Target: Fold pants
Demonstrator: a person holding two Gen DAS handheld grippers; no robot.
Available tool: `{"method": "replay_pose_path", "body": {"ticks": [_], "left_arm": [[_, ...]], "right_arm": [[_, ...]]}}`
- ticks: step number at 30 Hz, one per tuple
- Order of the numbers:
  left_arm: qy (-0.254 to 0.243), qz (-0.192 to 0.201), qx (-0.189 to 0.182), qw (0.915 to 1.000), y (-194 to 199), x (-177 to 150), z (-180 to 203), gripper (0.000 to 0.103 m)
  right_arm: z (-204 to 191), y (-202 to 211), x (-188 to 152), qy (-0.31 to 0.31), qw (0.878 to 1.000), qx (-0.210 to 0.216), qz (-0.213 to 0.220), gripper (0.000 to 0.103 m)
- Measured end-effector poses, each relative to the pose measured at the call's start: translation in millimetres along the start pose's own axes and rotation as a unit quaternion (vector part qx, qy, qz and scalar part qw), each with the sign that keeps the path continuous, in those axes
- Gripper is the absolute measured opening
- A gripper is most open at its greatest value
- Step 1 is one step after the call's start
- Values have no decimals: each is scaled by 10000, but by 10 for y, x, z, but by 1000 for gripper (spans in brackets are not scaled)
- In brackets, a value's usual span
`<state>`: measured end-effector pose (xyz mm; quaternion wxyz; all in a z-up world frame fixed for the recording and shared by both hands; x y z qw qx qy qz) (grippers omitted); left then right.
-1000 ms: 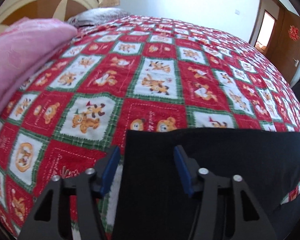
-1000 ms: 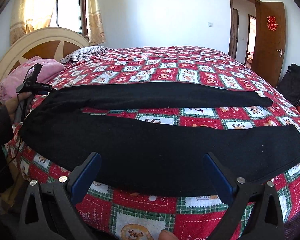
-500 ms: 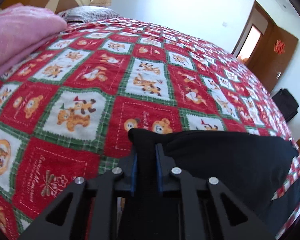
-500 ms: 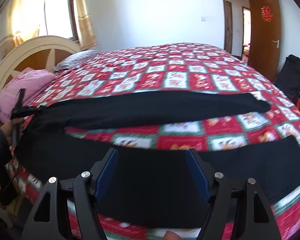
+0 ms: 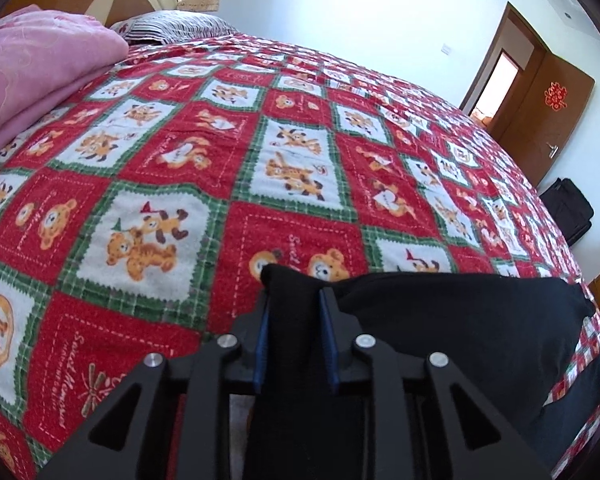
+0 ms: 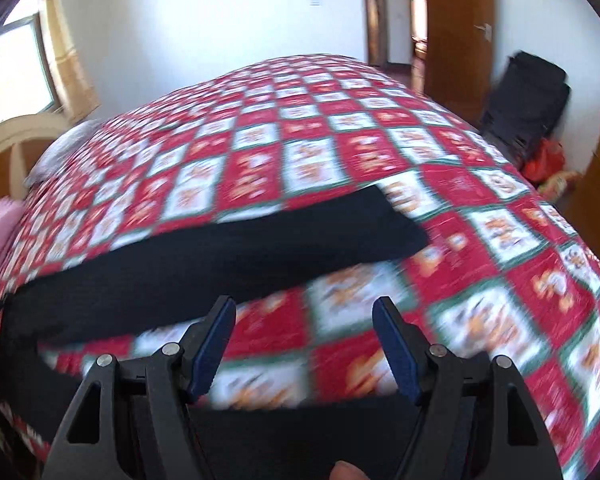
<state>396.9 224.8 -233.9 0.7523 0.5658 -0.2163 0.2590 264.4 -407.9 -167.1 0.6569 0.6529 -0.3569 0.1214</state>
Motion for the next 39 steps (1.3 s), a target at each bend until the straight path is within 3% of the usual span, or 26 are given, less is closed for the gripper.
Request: {"method": "replay_pose_path", "body": {"ticks": [3, 9, 21, 22, 24, 25, 26, 28, 32, 39], "left_arm": [[-98, 13, 36, 9999, -1, -13, 26, 24], [142, 5, -166, 9998, -20, -25, -24, 23], [65, -47, -15, 10000, -34, -7, -2, 26], [86, -52, -55, 9999, -27, 2, -7, 26], [-63, -81, -9, 9999, -21, 3, 14, 26], [-164, -96, 22, 9998, -18, 14, 33, 23], [-256, -107, 1, 9996, -19, 27, 59, 22], [-401, -186, -22, 9990, -44, 39, 96, 15], [-370, -149, -129, 9991, 4, 66, 90, 14], [-232, 218, -424, 9986, 212, 115, 99, 14]], "right_arm": [[366, -202, 260, -210, 9996, -206, -37, 72], [852, -744, 744, -753, 9969, -5, -245, 73], [703, -1606, 867, -305, 9940, 403, -966, 73], [680, -1643, 849, -255, 9936, 386, -1031, 70], [632, -1680, 829, -137, 9936, 328, -1074, 42], [616, -1679, 834, -114, 9936, 387, -1050, 17], [595, -1686, 824, -142, 9925, 523, -1099, 9], [575, -1674, 822, -33, 9930, 483, -1081, 9], [515, -1504, 896, 34, 9951, 509, -843, 8], [516, -892, 1070, 113, 9981, 596, -57, 8]]}}
Point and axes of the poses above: each gripper's, at about its wrist camera, not at the fingertips, and y roughly against the way its jaws point, z to its right, x to its top, the point moved 7 cm from there along -y, roughly the way its jaws point
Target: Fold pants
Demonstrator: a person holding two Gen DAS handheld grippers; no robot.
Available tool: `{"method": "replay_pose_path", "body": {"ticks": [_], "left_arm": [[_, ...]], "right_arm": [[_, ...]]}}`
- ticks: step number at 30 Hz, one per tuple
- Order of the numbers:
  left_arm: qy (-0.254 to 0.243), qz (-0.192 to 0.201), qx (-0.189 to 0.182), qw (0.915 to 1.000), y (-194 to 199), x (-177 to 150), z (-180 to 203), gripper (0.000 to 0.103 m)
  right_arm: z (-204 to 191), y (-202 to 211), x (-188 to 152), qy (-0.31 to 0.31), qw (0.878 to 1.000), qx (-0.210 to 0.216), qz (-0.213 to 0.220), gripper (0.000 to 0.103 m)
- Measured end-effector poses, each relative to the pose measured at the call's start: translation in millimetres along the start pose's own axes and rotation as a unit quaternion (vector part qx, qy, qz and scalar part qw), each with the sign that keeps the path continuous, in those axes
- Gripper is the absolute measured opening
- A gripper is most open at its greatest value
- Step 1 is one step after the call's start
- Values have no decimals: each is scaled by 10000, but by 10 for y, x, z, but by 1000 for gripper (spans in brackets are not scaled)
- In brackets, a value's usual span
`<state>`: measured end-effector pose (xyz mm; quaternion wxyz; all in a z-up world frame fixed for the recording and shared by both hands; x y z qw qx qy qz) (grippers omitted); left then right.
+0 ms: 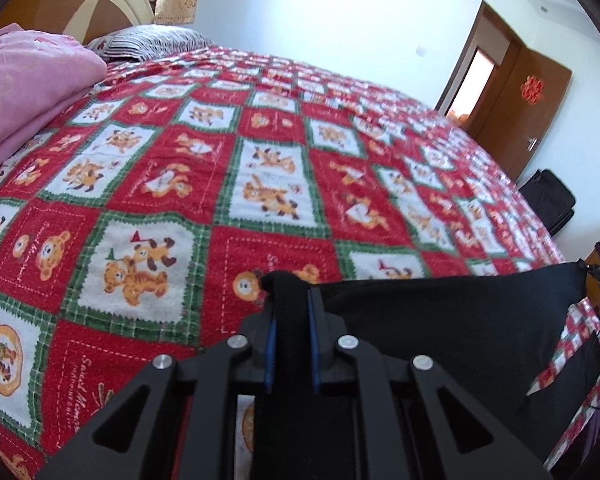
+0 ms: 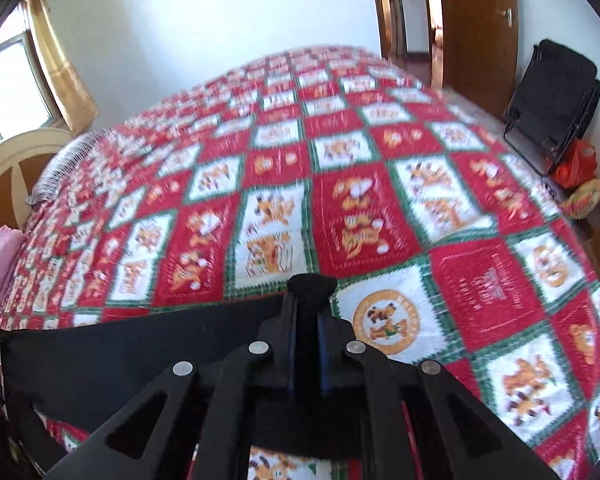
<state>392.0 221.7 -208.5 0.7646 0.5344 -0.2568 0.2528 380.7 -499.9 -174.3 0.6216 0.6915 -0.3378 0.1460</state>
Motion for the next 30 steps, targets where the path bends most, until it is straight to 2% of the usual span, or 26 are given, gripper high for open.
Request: {"method": "replay_pose_path", "body": {"ticks": [7, 15, 22, 30], "left_arm": [[57, 427, -440, 9981, 313, 29, 49, 13], [-169, 897, -1020, 9906, 779, -113, 199, 12], [-327, 1230, -1431, 9815, 1198, -442, 208, 12], [-362, 1061, -1493, 9824, 1283, -943, 73, 12]], "right_arm": [[-3, 558, -116, 18, 9985, 170, 511, 8], [70, 1245, -592, -99, 9942, 451, 975, 8], [279, 1654, -1166, -281, 9929, 524, 1033, 8], [544, 1827, -1764, -400, 9956, 413, 740, 8]]}}
Point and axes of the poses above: each gripper's, at about its wrist camera, not at the fingertips, and y roughly against the way its jaws point, z to its right, x to its top, the point moved 7 cm from there along -y, roughly the way its jaws point
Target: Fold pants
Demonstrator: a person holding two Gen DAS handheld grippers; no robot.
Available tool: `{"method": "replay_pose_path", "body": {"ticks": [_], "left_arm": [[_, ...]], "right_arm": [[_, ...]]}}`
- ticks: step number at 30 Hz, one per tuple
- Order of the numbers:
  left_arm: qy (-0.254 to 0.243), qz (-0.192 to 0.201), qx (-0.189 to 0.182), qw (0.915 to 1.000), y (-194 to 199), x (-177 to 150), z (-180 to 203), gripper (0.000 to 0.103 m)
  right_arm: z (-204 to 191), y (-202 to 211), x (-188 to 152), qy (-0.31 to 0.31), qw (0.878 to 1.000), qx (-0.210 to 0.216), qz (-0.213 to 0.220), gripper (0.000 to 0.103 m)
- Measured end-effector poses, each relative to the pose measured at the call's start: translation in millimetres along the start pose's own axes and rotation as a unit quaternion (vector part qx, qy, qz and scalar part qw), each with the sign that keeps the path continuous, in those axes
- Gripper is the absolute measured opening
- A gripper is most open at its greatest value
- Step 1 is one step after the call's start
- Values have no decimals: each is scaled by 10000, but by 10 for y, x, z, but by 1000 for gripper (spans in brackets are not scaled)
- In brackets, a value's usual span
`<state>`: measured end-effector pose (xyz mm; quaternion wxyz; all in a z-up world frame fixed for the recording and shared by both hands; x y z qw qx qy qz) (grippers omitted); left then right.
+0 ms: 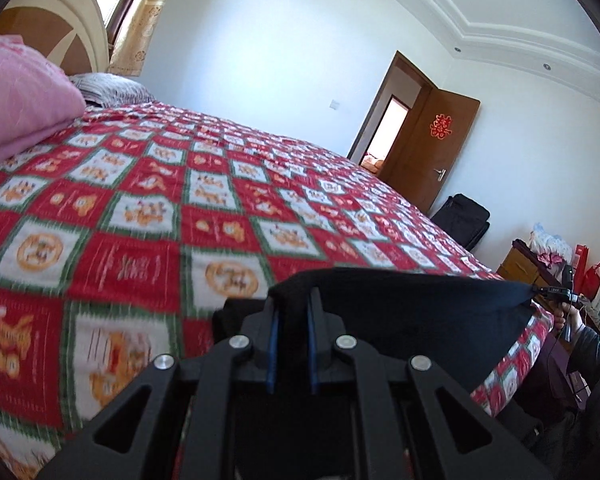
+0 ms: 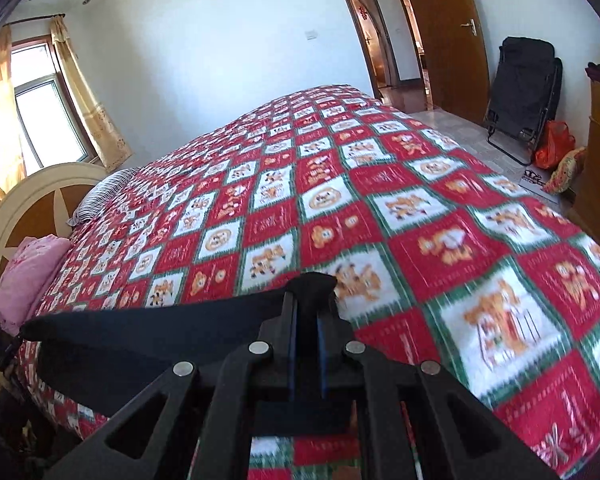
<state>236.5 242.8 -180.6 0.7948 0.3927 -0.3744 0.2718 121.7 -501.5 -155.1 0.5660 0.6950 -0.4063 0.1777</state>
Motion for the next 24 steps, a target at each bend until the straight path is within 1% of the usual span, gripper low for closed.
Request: {"method": "replay_pose_path", "body": {"ticks": [2, 5, 6, 9, 11, 12, 14, 16, 17, 18, 20, 22, 24], "left_arm": [[10, -82, -6, 10000, 39, -131, -18, 12], [-25, -178, 4, 9998, 71, -268, -18, 12], [-36, -205, 24, 9998, 89, -312, -27, 14], [-69, -288, 236, 9993, 127, -411, -95, 23], [-121, -369, 399, 9984, 163, -456, -171, 24], [-144, -409, 502, 9978, 194, -481, -222, 24], [-176, -452, 667, 9966, 272, -515, -303, 26], [-170, -494, 934, 9943, 363, -550, -436, 26], [-119, -492, 1053, 9932, 420, -569, -517, 26], [-72, -474, 1169, 9920, 474, -585, -587, 26], [100, -430, 1381, 9894, 581, -617, -721, 26], [292, -301, 1466, 9883, 679, -635, -774, 26], [356, -228, 1450, 9885, 715, -630, -732, 26]], "right_arm": [[40, 20, -99, -10, 10000, -8, -77, 8], [62, -17, -267, 116, 9992, -157, -336, 8], [79, -35, -327, 163, 9987, -218, -429, 8], [123, -48, -428, 176, 9980, -279, -535, 8], [142, -30, -445, 174, 9980, -267, -540, 9], [158, -19, -451, 160, 9979, -277, -560, 11], [177, 10, -468, 189, 9972, -393, -614, 23], [179, 66, -477, 248, 9968, -436, -615, 28], [187, 100, -485, 284, 9966, -475, -617, 33], [195, 132, -490, 324, 9962, -537, -609, 36], [206, 189, -498, 339, 9958, -616, -586, 38], [216, 266, -491, 275, 9960, -678, -504, 38], [173, 338, -455, 239, 9964, -724, -380, 38]]}}
Point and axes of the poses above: each gripper's, at about its wrist camera, not at the fingertips, and y roughly against the way its jaws point, z to its right, x to its top, the point moved 7 cm from there along -y, roughly the way its jaws point
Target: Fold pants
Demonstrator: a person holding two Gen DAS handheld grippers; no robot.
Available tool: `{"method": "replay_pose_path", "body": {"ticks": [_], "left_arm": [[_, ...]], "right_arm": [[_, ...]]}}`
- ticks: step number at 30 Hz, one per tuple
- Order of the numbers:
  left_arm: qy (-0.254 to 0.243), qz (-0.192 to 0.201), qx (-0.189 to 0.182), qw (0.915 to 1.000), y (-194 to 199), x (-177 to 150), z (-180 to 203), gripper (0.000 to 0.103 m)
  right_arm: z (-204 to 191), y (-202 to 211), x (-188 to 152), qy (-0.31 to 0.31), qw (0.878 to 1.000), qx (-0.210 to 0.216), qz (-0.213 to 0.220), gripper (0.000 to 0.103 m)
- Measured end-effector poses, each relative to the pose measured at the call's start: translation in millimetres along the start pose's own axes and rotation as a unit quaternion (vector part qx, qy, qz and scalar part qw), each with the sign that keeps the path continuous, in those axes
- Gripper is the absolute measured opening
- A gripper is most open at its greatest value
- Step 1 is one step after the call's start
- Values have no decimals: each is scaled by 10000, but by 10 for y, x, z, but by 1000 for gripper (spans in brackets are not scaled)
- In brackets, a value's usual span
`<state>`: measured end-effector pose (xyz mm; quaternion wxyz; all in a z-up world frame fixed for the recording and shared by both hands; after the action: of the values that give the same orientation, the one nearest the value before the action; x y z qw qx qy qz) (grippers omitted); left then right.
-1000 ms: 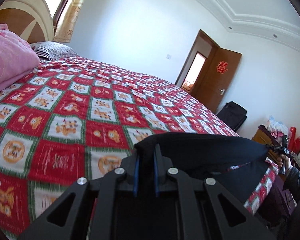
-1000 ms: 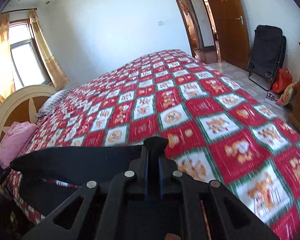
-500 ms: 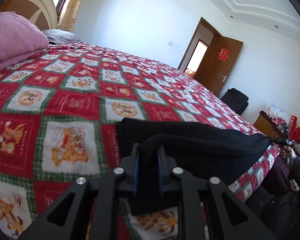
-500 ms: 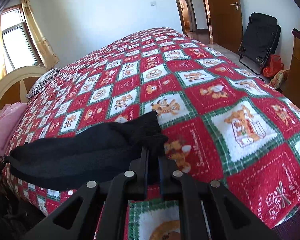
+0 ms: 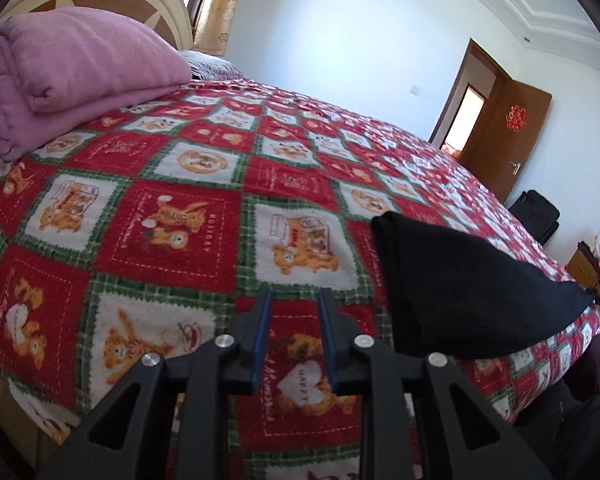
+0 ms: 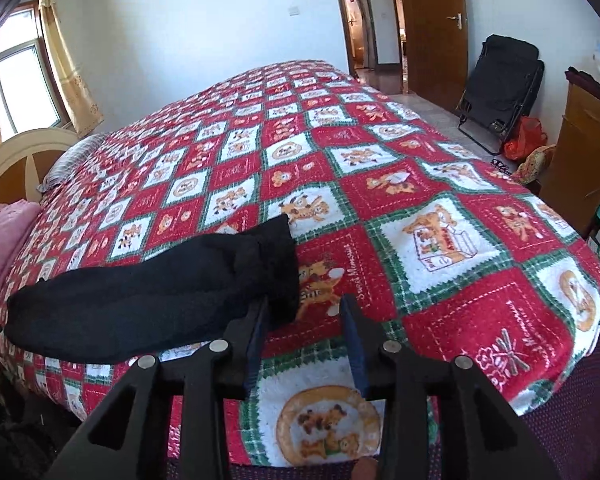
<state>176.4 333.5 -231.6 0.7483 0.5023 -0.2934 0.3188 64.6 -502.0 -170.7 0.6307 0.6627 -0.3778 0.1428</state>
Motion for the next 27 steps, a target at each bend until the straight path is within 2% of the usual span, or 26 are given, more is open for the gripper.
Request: {"method": "replay_pose_path", "body": {"ticks": [5, 10, 12, 14, 17, 21, 25, 27], "left_arm": [[-134, -19, -305, 9994, 65, -20, 391, 26], [-315, -323, -646, 9969, -68, -96, 805, 26], [-391, -410, -575, 9967, -145, -120, 883, 26], [-434, -477, -468, 9968, -213, -141, 921, 26], [-453, -581, -366, 9966, -308, -177, 963, 26], [-426, -560, -366, 9968, -296, -193, 975, 24], [-317, -551, -346, 9974, -285, -212, 970, 23], [-264, -527, -338, 9977, -291, -210, 975, 23]], "right_arm": [[-421, 198, 106, 336, 9989, 31, 316, 39], [-1347, 157, 28, 1358, 9898, 381, 212, 44], [-1782, 43, -91, 1756, 9825, 626, 24, 45], [-2330, -103, -277, 2251, 9695, 952, -172, 45], [-2978, -317, -602, 2876, 9488, 1223, -460, 45], [-3907, -560, -1148, 3803, 9068, 1663, -731, 45], [-4485, -673, -1522, 4513, 8694, 1872, -733, 45], [-4636, -693, -1648, 4743, 8572, 1881, -690, 45]]}}
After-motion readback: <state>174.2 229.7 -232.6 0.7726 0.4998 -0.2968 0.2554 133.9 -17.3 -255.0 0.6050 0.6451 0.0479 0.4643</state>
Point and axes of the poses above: each gripper's, at about its wrist camera, not at the fingertips, and y roughly against the way its jaws point, z to its right, x to its top, the point moved 7 cm from there along -y, roughly the way its jaws point
